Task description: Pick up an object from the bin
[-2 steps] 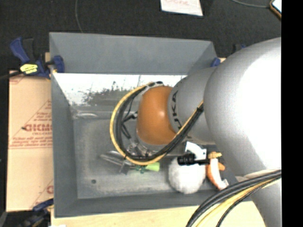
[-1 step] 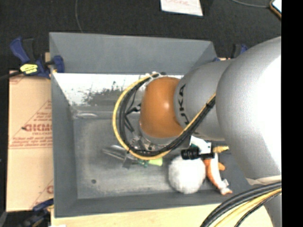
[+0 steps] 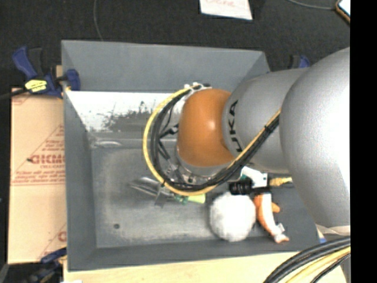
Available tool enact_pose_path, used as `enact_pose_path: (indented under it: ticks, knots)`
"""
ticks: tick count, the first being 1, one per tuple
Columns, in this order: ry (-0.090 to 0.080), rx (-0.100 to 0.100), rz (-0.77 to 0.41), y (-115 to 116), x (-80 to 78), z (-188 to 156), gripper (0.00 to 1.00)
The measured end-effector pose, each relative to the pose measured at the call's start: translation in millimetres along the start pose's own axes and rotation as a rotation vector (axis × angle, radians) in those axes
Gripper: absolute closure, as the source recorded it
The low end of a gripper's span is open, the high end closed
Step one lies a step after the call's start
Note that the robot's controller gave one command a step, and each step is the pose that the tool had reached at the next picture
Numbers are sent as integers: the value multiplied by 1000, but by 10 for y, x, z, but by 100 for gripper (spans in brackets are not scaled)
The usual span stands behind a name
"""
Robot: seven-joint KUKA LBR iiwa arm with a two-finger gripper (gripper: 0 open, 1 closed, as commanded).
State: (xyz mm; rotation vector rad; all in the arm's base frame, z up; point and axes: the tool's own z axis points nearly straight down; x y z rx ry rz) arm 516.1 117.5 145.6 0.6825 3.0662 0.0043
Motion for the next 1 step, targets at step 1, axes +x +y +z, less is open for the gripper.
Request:
enact_pose_path:
  ticks: [1]
  knots:
    - [0, 0, -2, -1, -3, -213, 100]
